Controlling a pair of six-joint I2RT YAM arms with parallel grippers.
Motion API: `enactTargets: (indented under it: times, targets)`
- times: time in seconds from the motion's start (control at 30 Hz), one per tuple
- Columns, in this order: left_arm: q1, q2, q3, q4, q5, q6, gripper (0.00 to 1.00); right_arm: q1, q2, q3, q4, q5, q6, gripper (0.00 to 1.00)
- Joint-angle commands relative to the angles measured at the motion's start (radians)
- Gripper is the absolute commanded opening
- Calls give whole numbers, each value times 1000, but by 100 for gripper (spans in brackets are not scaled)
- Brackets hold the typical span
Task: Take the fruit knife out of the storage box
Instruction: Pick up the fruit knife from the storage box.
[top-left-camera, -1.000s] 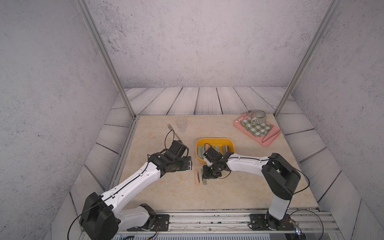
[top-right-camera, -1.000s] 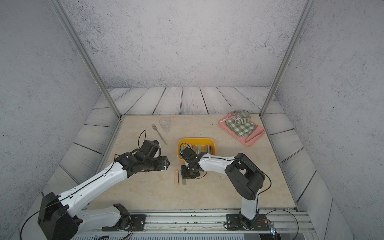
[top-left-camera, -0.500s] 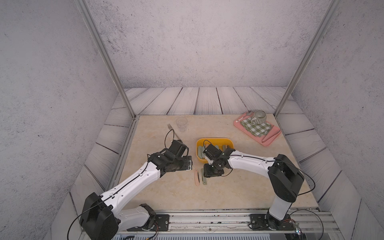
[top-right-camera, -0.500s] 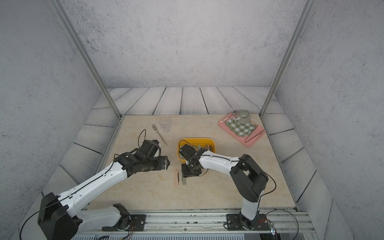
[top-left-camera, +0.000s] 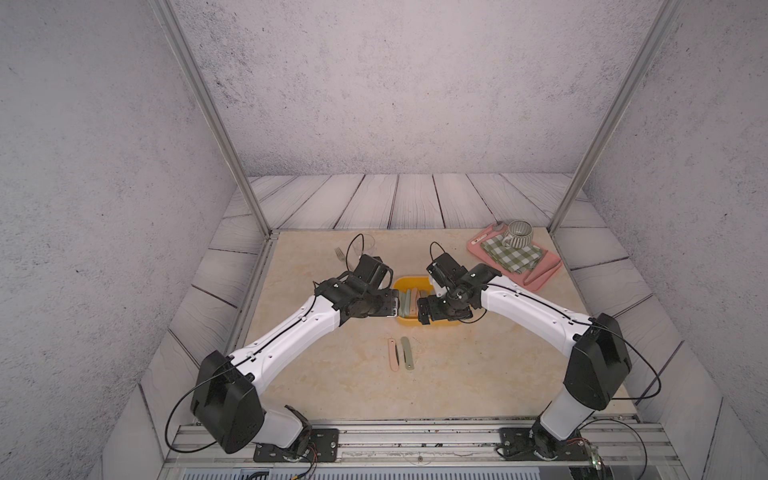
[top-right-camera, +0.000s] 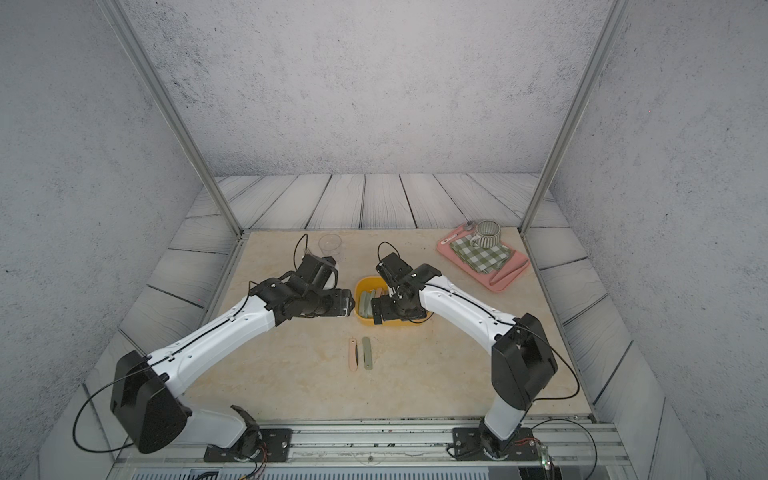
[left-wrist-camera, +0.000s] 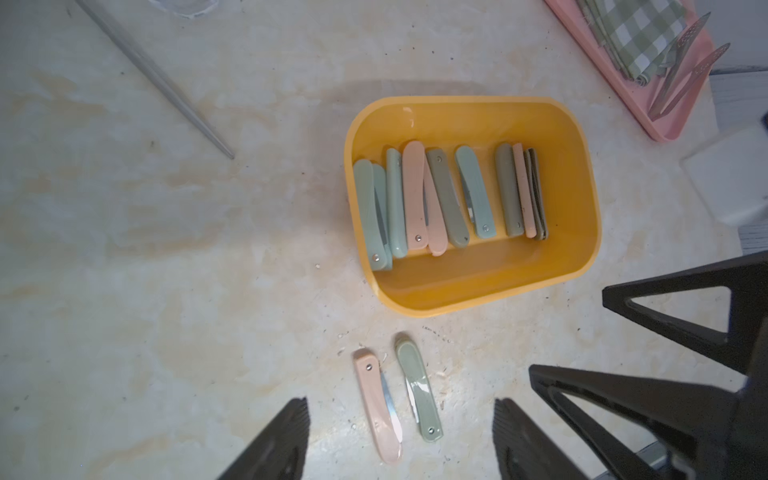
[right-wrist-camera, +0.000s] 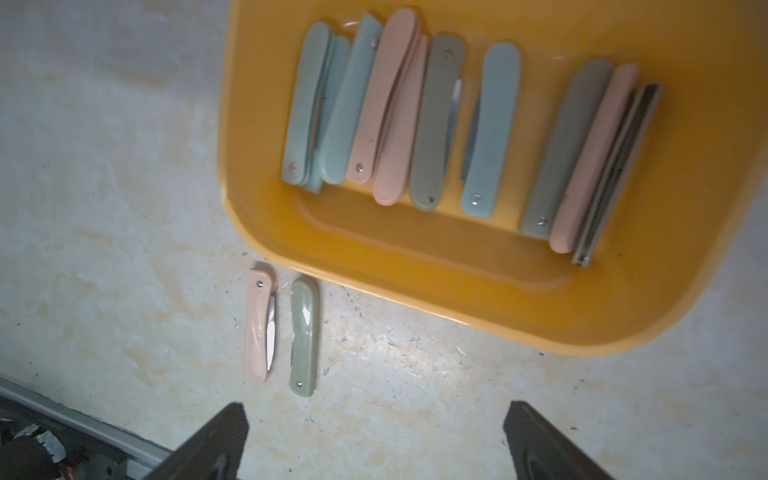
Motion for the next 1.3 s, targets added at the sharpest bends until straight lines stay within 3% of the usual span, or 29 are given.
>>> enactTargets:
  times: [0.0,0.4,0.67,0.9,1.0,1.27]
  targets:
    - [6,87,78,7,50,37,69,-65,-31,33,-50,10,-34,99]
    - [5,461,374,-52,99,103,49,-136,-74,12,-28,-35,-54,99]
    - [-1,598,452,-38,81,108,33,-160,-101,-12,-33,-41,-66,99]
    - [-10,676,478,-39,68,110,33,-182,-113,-32,-33,-54,-73,99]
    - [-9,708,484,-45,48,105,40,-184,-113,-38,-31,-61,-74,99]
    - [-12,758,499,-35,45,105,44,-191,-118,-52,-25,-65,-73,99]
